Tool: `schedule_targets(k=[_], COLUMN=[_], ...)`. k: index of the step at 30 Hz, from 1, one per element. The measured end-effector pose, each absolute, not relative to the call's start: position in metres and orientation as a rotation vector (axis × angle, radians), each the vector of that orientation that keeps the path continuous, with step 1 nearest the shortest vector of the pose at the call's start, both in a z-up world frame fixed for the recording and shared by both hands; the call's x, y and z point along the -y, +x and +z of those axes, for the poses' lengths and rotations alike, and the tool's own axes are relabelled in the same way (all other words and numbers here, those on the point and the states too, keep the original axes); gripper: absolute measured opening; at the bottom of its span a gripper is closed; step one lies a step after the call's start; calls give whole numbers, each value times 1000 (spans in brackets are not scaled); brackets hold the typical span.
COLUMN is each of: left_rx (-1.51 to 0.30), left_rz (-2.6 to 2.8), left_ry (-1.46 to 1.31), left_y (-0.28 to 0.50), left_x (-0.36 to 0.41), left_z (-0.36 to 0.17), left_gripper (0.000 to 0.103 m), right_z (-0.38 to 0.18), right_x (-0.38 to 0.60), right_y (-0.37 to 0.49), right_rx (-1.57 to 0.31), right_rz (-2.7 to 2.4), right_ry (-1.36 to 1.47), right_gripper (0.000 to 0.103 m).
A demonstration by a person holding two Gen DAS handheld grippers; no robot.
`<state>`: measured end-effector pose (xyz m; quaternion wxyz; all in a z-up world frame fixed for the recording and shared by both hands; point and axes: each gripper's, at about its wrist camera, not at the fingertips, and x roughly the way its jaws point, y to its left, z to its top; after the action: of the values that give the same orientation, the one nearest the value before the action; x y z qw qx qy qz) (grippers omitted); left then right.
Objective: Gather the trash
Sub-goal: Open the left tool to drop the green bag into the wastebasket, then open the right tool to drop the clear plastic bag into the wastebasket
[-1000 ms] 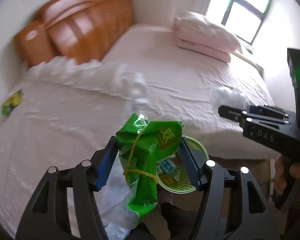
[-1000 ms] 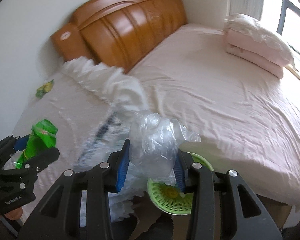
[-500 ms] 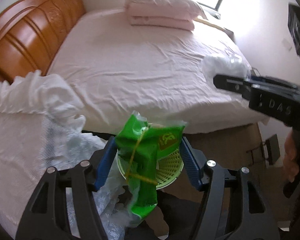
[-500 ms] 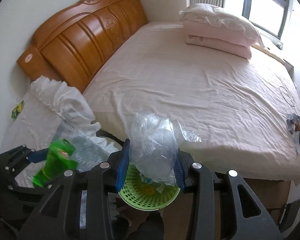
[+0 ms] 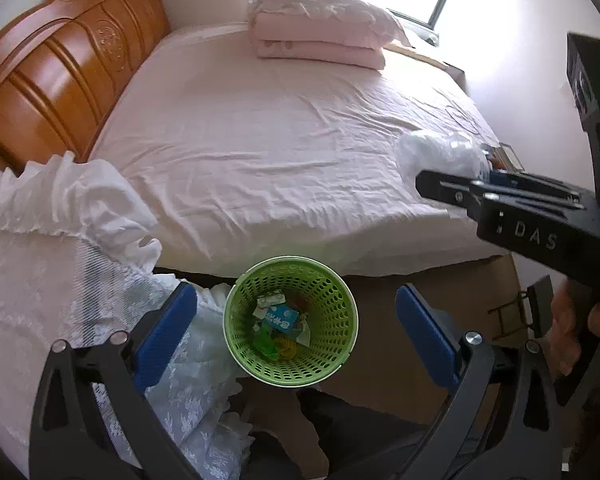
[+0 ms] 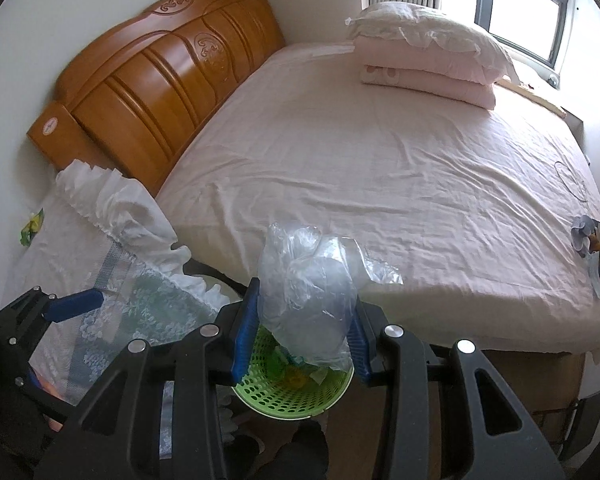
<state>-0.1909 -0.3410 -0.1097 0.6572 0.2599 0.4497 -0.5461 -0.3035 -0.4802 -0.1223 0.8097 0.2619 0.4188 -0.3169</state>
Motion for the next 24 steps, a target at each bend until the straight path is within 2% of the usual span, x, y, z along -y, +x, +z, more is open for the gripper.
schedule_targets(k=[13,16,20,22,24], left_rx=[-959,-977,-986,-986,-985], left_rz=[-1061,-1020,-985,-972,-964], left_ry=[474,443,423,413,406], left_y=[-150,-138,-128,-124,-122], left_x=[293,281,268,263,261], left_z=[-82,-83,-83,-83,-82], left_gripper=[95,95,95,95,95], right_z=[-153,-174,-188,-192,-196], right_x=[462,454,443,437,434], right_y=[-279,-264,-254,-249,-247], right_rx=[-979,-1035,-1076,-1093,-1100], right_rz=[-595,-560,-559,-561,-560], right_ry=[585,594,581,577,586], right_gripper=[43,54,93,100,100])
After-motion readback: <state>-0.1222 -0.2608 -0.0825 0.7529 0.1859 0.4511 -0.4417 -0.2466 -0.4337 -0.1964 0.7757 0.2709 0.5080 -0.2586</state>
